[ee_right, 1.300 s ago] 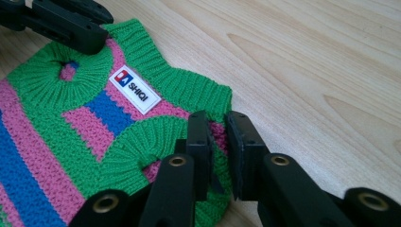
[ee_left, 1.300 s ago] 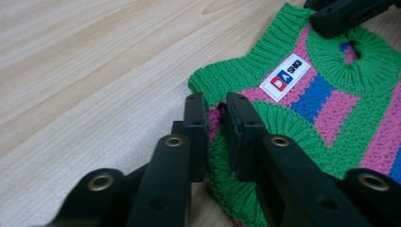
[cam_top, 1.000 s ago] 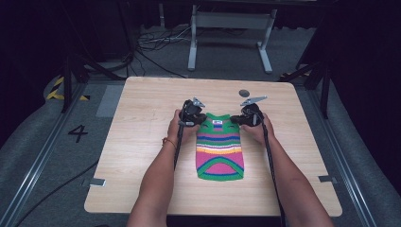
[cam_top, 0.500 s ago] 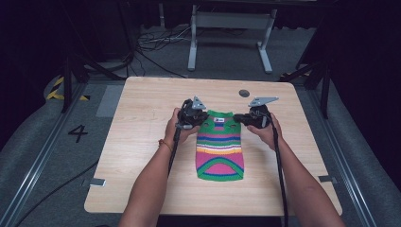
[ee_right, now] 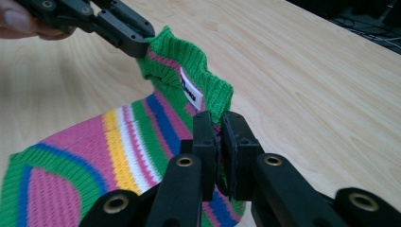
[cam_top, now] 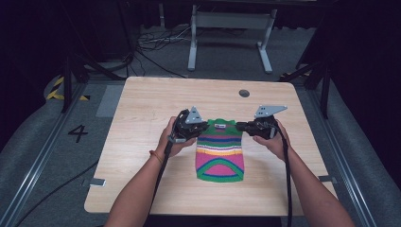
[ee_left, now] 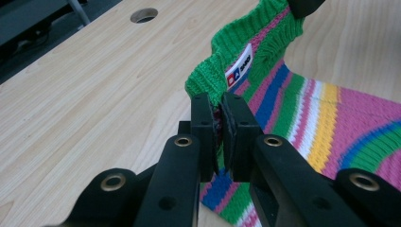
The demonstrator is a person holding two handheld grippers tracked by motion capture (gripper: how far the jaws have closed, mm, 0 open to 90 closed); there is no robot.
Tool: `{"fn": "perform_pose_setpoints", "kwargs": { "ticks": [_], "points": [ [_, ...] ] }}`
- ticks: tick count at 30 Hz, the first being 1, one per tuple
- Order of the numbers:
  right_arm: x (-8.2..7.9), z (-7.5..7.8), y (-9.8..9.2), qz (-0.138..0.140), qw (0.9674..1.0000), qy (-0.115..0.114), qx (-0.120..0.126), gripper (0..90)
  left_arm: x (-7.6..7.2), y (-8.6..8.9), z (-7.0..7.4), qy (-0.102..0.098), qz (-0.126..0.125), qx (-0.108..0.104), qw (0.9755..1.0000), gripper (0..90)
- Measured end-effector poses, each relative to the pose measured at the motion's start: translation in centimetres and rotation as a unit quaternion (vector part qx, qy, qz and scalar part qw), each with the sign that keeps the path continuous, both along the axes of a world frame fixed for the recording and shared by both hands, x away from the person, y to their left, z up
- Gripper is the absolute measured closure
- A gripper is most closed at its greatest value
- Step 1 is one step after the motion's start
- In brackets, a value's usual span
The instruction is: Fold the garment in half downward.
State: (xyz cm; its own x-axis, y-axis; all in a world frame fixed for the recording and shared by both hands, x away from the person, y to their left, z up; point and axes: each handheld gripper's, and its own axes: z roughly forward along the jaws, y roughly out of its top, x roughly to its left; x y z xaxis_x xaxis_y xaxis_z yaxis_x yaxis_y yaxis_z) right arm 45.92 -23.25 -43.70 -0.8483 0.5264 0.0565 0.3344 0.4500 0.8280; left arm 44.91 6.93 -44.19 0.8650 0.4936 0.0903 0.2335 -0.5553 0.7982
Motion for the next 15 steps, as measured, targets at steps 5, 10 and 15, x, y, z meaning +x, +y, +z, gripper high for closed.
{"fn": "perform_pose_setpoints", "kwargs": {
  "ticks": [5,10,15],
  "points": [
    [-2.0,0.1,-0.1,0.026,0.9996,-0.004,0.003,84.9,-1.8,0.6,0.0,-0.005,-0.021,0.006,0.9997,84.4],
    [-3.4,-0.1,-0.2,0.046,0.9989,-0.004,0.0,84.8,-3.3,0.9,-0.1,-0.011,-0.04,0.017,0.999,84.4],
    [-5.1,-0.7,-0.4,0.066,0.9978,0.002,-0.01,84.8,-4.8,0.9,-0.7,-0.007,-0.058,0.029,0.9978,84.4]
  ]
}}
